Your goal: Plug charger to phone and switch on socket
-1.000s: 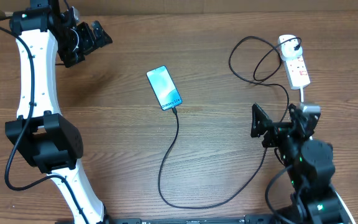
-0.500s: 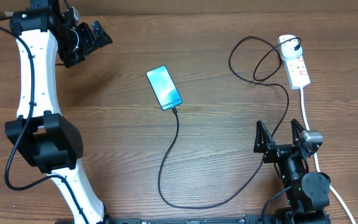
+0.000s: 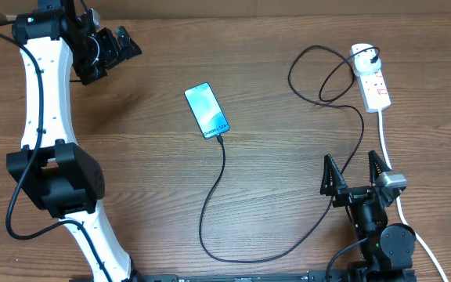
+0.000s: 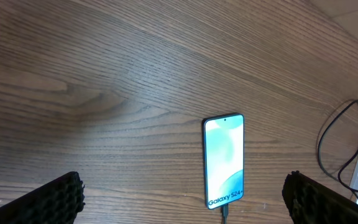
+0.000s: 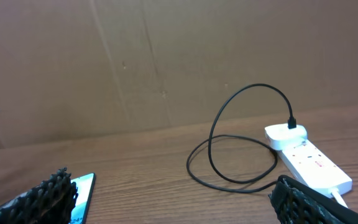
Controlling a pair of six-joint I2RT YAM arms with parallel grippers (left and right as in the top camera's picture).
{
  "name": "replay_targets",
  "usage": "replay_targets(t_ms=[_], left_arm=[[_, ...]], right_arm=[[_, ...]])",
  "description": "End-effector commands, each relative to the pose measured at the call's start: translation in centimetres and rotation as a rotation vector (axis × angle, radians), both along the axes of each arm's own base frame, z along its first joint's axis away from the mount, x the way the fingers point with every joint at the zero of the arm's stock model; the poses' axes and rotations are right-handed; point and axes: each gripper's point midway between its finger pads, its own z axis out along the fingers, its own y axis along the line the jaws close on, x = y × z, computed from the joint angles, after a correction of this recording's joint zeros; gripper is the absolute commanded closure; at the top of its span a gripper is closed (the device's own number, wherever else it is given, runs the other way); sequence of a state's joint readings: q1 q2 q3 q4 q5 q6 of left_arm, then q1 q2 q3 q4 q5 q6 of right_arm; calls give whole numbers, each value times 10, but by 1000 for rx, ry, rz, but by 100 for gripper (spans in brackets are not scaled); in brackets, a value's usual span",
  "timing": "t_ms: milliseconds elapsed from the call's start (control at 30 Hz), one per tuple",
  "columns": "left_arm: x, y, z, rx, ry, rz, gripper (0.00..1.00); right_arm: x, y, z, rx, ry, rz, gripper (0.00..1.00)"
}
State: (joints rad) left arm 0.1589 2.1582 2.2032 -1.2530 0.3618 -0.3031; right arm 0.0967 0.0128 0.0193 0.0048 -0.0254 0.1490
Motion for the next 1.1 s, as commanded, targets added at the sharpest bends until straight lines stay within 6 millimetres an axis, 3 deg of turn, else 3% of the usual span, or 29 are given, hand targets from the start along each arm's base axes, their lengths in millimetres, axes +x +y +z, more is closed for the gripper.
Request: replay_targets(t_ms=[0, 167, 600, 767, 1067], left_arm=[[-2, -1, 7, 16, -20, -18, 0], [-2, -1, 7, 16, -20, -18, 0], [-2, -1, 7, 16, -20, -18, 0], [-2, -1, 7, 16, -20, -18, 0], [-2, -1, 7, 16, -20, -18, 1]], right_arm=[[0, 1, -5, -55, -2, 5, 0], [1, -6, -25, -61, 83, -21, 0], [2, -17, -26, -64, 86, -80, 0], [1, -8, -26, -259, 62, -41, 0], [2, -13, -26, -241, 67, -66, 0]])
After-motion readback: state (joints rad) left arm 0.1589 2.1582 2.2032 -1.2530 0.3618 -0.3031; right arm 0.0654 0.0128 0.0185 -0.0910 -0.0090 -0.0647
